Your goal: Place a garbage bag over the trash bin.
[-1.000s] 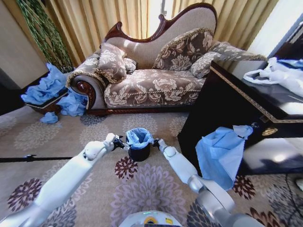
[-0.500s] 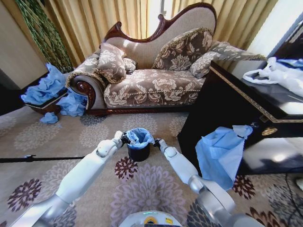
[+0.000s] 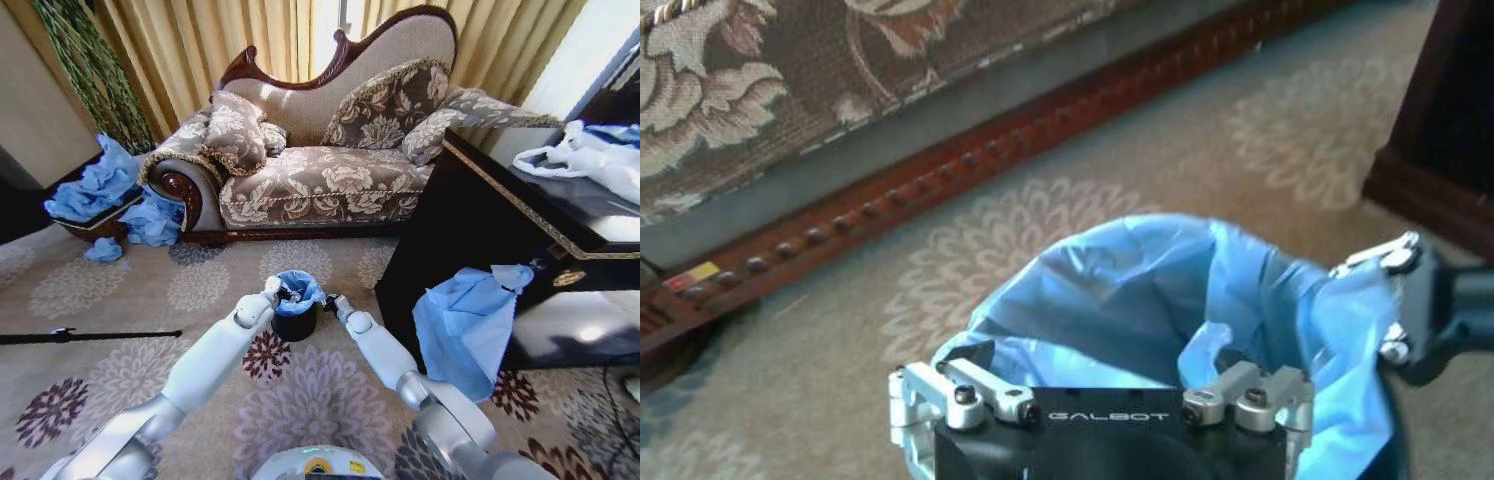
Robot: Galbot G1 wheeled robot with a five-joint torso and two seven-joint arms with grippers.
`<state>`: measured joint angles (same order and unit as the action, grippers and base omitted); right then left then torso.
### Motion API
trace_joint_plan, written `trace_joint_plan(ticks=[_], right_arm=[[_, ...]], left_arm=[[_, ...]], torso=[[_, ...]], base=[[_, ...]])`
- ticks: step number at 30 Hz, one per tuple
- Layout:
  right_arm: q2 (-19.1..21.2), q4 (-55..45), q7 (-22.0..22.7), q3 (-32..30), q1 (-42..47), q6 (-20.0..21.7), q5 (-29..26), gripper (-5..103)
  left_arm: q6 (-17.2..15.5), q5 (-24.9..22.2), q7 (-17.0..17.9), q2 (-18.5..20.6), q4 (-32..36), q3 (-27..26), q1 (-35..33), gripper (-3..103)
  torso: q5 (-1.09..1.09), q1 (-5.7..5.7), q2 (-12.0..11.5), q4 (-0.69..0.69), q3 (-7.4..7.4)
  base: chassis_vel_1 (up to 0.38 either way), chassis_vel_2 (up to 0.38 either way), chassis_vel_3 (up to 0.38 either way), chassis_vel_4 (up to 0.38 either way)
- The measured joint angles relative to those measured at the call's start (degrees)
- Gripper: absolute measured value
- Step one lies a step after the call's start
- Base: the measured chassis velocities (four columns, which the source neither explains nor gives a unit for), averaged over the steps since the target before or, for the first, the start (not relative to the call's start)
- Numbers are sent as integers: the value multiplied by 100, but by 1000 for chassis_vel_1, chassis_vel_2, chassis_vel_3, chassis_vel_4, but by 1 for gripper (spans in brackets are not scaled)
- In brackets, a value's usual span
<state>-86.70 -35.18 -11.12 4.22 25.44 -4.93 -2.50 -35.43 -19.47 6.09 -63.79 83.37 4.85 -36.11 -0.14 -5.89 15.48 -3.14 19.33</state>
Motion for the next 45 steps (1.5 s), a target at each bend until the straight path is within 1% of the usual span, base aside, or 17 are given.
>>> trace_joint_plan(ticks=[3, 6, 14, 17, 18, 22, 23, 28, 31, 33, 34, 36, 37, 39, 40, 43, 45], right_arm=[[-1, 0, 0, 0, 2, -6, -3, 0], [-15, 1, 0, 1, 4, -17, -22, 0], [-41, 41, 16, 3, -14, -27, -32, 0], [-53, 46, 42, 3, -15, -27, -32, 0], [-53, 46, 42, 3, -15, -27, -32, 0], [-74, 51, 89, 7, -5, -26, -32, 0], [-74, 51, 89, 7, -5, -26, -32, 0], [-116, 67, 118, 8, -17, -14, -40, 0], [-118, 68, 126, 8, -20, -12, -43, 0], [-104, 68, 131, 10, -15, -11, -45, 0], [-99, 67, 133, 11, -12, -11, -46, 0], [-86, 62, 145, 11, -11, -10, -53, 0], [-86, 62, 145, 11, -11, -10, -53, 0], [-80, 59, 148, 11, -13, -9, -59, 0], [-80, 59, 148, 11, -13, -9, -59, 0], [-80, 58, 155, 4, -20, -5, -63, 0], [-80, 58, 164, 1, -13, -4, -63, 0]], left_arm=[[-16, 147, -12, -47, -116, 17, 13, 96], [84, 334, -115, -133, -372, 36, 26, 98], [228, 433, -158, -230, -543, 50, 30, 100], [304, 487, -151, -251, -608, 50, 64, 89], [304, 487, -151, -251, -608, 50, 64, 89], [310, 512, -147, -225, -604, 39, 57, 74], [310, 512, -147, -225, -604, 39, 57, 74], [311, 506, -147, -213, -585, 19, 41, 57], [311, 505, -146, -209, -574, 11, 39, 54], [311, 505, -136, -206, -558, 0, 32, 45], [311, 506, -129, -206, -552, -5, 28, 45], [311, 504, -104, -208, -538, -12, 19, 37], [311, 504, -104, -208, -538, -12, 19, 37], [313, 500, -34, -224, -529, -19, 15, 29], [313, 500, -34, -224, -529, -19, 15, 29], [318, 497, 38, -234, -502, -32, 8, 21], [320, 488, 166, -245, -479, -61, -10, 14]], torso=[[-1, 0, 0, 0, 0], [-1, 0, 0, 0, 0], [-1, 0, 0, -1, 0], [-1, 0, 0, -1, 0], [-1, 0, 0, -1, 0], [-1, 0, 0, 0, 0], [-1, 0, 0, 0, 0], [-1, 0, 0, 0, 0], [-1, 0, 0, 0, 0], [-1, 0, 0, 0, 0], [-1, 0, 0, -1, 0], [-1, 0, 0, -1, 0], [-1, 0, 0, -1, 0], [-1, 0, 0, -1, 0], [-1, 0, 0, -1, 0], [-1, 0, 0, -1, 0], [-1, 0, 0, 0, 0]], base=[[0, 0, 0, 0], [0, 0, 0, 0], [0, 0, 0, 0], [0, 0, 0, 0], [0, 0, 0, 0], [0, 0, 0, 0], [0, 0, 0, 0], [0, 0, 0, 0], [0, 0, 0, 0], [0, 0, 0, 0], [0, 0, 0, 0], [0, 0, 0, 0], [0, 0, 0, 0], [0, 0, 0, 0], [0, 0, 0, 0], [0, 0, 0, 0], [0, 0, 0, 0]])
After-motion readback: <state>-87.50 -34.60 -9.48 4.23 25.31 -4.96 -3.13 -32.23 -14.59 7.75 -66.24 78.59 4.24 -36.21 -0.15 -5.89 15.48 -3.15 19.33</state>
